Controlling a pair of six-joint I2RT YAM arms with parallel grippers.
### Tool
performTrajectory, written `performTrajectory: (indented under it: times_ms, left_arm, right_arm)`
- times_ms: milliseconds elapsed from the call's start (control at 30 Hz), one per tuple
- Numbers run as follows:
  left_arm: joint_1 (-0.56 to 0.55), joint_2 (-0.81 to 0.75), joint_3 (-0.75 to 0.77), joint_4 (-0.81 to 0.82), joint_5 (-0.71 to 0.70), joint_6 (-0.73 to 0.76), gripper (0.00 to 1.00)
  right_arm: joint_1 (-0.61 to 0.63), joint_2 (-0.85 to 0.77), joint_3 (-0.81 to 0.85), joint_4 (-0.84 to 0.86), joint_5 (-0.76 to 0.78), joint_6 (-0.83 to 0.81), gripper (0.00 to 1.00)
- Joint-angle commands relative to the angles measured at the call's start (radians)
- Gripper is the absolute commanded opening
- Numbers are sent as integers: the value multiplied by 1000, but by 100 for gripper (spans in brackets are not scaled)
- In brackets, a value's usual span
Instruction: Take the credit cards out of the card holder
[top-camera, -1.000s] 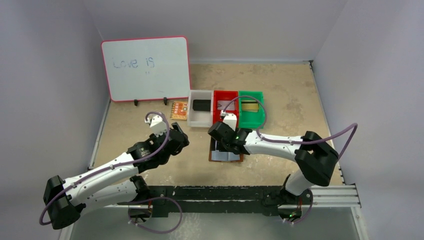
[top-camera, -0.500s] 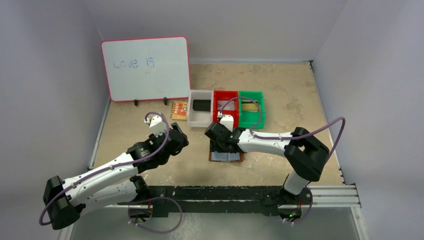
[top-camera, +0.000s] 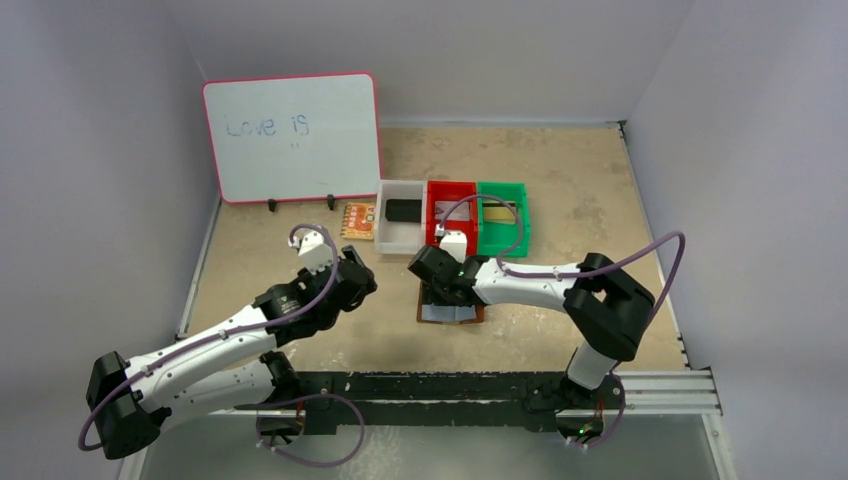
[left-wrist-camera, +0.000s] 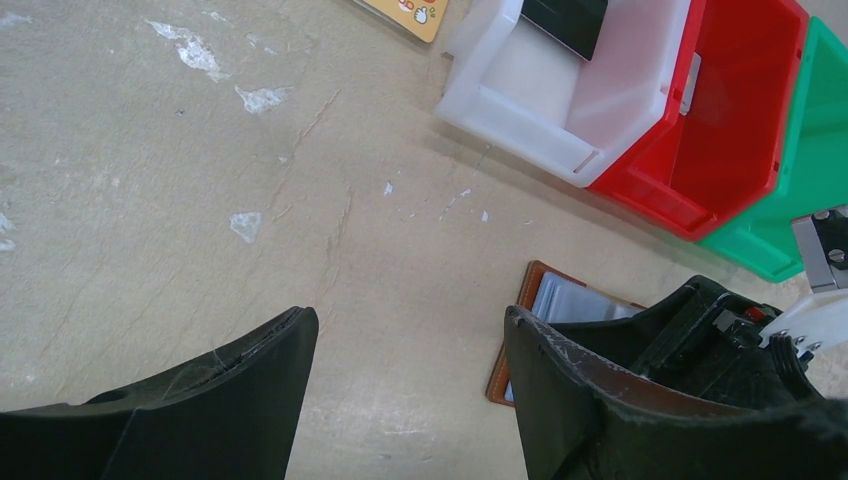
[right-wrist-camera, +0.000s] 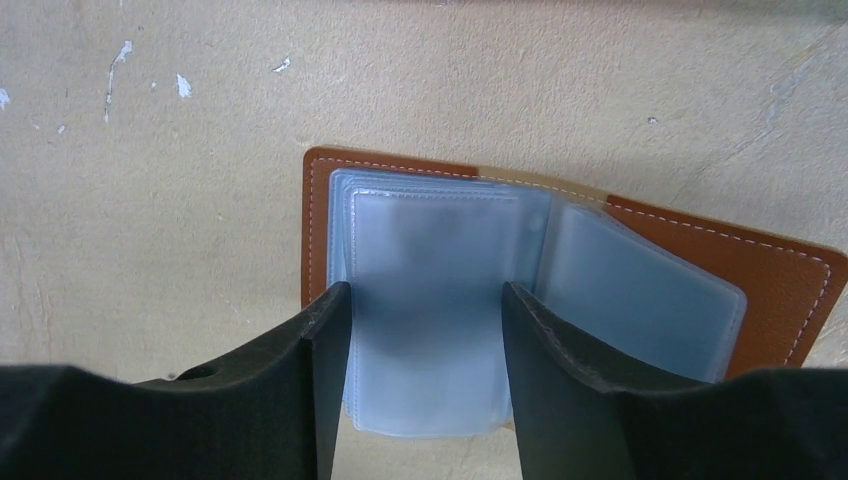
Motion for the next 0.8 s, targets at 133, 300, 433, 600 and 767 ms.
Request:
performTrajectory:
  times_ms: [133, 300, 433, 600, 767]
  left_arm:
    - [1, -5, -6, 3, -18, -21, 68]
    - [0, -2, -6, 9, -12, -19, 68]
    - [0, 6, -6, 25, 1, -9, 68]
    - [0, 33, -5, 47, 23, 3, 68]
    - [0, 53, -1, 65, 42, 17, 68]
  right_arm:
    - [0, -27, -33, 26, 5, 28, 53]
    - [-17, -75, -83, 100, -47, 19, 53]
    - [-43, -108, -129, 160, -91, 9, 53]
    - [-64, -130, -164, 186, -113, 18, 42]
    - [-71, -157, -176, 180, -103, 30, 42]
